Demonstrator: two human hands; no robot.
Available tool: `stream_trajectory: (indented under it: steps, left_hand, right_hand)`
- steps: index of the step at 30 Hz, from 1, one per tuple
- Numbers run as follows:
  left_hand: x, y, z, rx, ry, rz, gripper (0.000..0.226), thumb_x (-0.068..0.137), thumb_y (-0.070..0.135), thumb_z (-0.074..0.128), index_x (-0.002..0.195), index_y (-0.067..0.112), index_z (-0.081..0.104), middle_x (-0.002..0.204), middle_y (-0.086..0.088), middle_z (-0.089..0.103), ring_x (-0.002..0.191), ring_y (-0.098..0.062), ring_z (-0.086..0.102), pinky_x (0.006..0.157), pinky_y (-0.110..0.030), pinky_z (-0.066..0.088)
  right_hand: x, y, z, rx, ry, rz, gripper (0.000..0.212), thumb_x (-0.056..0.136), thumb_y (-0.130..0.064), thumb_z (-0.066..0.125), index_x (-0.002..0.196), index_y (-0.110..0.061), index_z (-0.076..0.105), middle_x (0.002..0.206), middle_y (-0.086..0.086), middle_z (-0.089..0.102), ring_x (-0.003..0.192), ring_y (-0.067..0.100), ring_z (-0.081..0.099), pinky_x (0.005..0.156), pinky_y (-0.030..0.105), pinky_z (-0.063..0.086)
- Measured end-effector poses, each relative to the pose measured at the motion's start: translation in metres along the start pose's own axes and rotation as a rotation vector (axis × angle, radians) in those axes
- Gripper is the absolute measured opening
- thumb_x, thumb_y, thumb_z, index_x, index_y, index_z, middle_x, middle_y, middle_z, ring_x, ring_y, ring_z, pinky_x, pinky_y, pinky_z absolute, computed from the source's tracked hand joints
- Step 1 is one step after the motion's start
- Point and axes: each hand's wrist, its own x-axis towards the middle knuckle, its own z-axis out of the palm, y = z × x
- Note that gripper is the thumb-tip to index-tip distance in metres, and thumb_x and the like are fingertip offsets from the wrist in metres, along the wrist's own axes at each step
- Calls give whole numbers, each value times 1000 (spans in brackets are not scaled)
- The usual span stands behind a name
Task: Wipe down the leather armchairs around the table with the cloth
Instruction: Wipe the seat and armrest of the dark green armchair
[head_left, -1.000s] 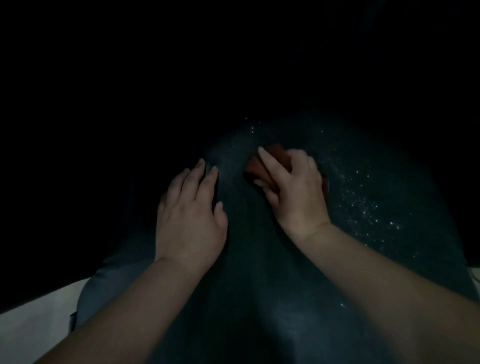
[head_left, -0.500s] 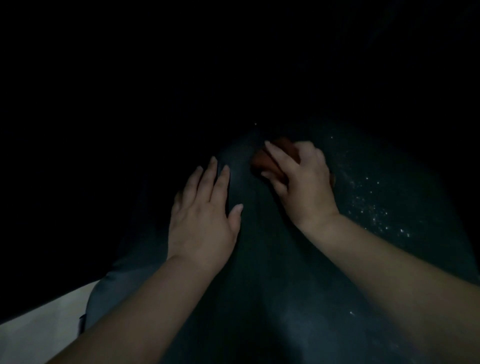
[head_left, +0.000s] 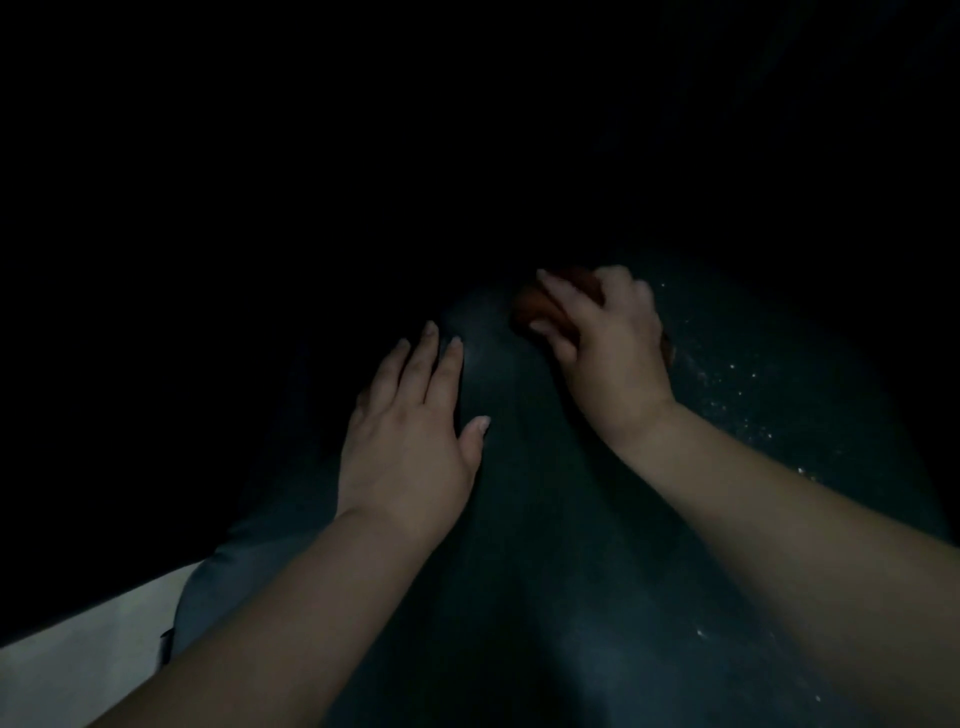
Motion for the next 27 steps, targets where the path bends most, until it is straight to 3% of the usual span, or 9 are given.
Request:
stream_trajectory:
  steps: [4,8,11,13,17,20,22,25,27]
  left_hand:
    - [1,7,-2,-12,18,-29,70,94,49,42,152,26,12,161,5,4,144,-17,5,114,-40,19]
    - [-1,15,-3,-23,29,-53,68,94,43,44,152,23,14,161,2,3,144,-18,4,115,-39,14]
    - [-5,21,-4,-46,29,-56,67,94,36,45,152,22,15,161,0,2,144,-19,3,116,-39,13]
    - [-8,25,-4,-57,21,-37,66,94,34,46,152,22,16,160,0,4,143,-18,3,116,-39,13]
    - [-13,35,-1,-43,3,14,66,95,35,45,152,22,15,160,1,3,142,-17,0,116,-37,9]
    - [-11,42,4,-44,5,25,67,95,36,45,152,23,14,160,2,2,142,-16,0,117,-35,5]
    - [-7,46,5,-32,7,35,68,94,36,46,152,22,15,160,2,4,143,-17,3,117,-36,7]
    - [-2,54,4,-20,11,37,68,93,35,49,152,21,18,160,2,7,143,-17,6,116,-37,11]
    - [0,58,4,-12,3,58,69,93,37,48,152,21,17,160,3,5,143,-16,4,116,-36,11]
  right_hand:
    - [50,-21,15,3,22,252,41,96,-36,55,134,-21,55,134,14,40,116,34,38,90,35,32]
    - [11,-31,10,-14,-57,-63,55,89,-23,66,141,-25,49,129,14,46,109,33,42,89,39,36]
    - [-33,-9,-2,4,-96,-85,70,79,-12,74,142,-27,48,124,16,49,106,35,45,92,45,39]
    - [-29,6,-9,63,-58,28,65,81,-11,72,140,-28,50,123,16,48,110,36,46,98,48,41]
    - [9,50,-21,176,238,320,49,91,-22,64,138,-25,52,125,15,44,116,32,47,104,44,41]
    - [25,72,-24,68,188,535,49,95,-37,59,141,-23,48,135,15,39,122,34,43,105,46,39]
    - [11,59,-20,69,146,418,51,91,-30,65,140,-23,50,133,17,43,118,37,45,101,47,41]
    - [-41,39,-21,21,-11,68,63,81,-17,75,139,-26,51,122,16,50,106,37,48,90,45,45]
    - [-55,52,-30,-22,-89,-32,66,78,-15,76,139,-27,52,118,17,51,100,38,48,86,44,43]
